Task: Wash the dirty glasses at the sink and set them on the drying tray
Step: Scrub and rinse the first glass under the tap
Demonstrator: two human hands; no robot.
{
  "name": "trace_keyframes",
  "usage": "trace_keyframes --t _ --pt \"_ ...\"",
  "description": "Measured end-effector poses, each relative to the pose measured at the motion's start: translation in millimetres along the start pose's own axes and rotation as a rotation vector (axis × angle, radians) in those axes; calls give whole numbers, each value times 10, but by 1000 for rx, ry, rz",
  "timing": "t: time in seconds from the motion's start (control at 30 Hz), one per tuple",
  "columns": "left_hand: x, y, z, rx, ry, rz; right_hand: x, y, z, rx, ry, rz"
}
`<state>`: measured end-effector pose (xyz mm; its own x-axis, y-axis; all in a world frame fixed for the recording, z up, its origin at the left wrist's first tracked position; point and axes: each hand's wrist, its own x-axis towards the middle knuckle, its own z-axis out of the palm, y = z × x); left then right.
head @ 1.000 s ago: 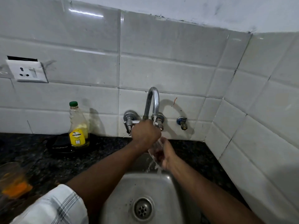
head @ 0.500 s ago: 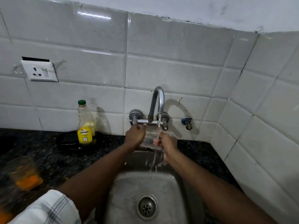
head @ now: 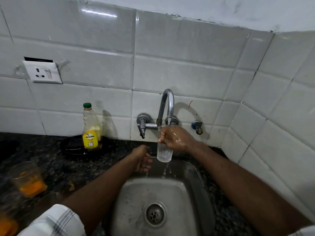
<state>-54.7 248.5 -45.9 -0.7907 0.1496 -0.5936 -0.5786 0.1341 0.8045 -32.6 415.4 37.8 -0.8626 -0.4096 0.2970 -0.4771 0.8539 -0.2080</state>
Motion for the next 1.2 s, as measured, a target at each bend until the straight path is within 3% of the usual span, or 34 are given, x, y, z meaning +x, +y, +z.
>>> trace_keyframes --t 0.13,0.23,0.3,0.37,0.43,0.53,0.6,0.67,0.73,0.83,0.9,0.97,1.03,1.13,1.2 --pt "14 -77 143 -129 -97 -36 3 -5 8 86 47 0" --pt "-12 -62 282 -410 -154 -30 -39 20 100 200 162 42" --pt "-29 20 354 -551 -198 28 -89 9 153 284 256 103" --pt "-55 124 403 -557 -123 147 -164 -34 191 410 327 212" --pt "-91 236 434 -330 136 273 -244 -47 272 647 429 404" --pt "-206 427 453 477 593 659 -364 -26 460 1211 446 829" --pt "-357 524 516 863 651 926 -450 -52 561 1469 294 1022" --pt "-445 572 609 1081 636 1019 -488 -96 621 1595 236 1061" --pt "-462 571 645 1141 619 1044 -480 -130 646 1673 248 1057" --pt "-444 522 530 997 587 1016 -443 -132 615 1754 302 1061" --pt "-374 468 374 842 502 886 -381 -112 585 1677 365 1044" --pt "-219 387 187 767 421 722 -307 -135 529 1400 369 915" --pt "-96 309 50 750 415 602 -255 -166 431 965 297 648" --pt "-58 335 -67 649 483 502 -134 -179 267 310 55 110" --pt "-94 437 -109 564 523 484 -70 -201 151 -8 -34 -40"
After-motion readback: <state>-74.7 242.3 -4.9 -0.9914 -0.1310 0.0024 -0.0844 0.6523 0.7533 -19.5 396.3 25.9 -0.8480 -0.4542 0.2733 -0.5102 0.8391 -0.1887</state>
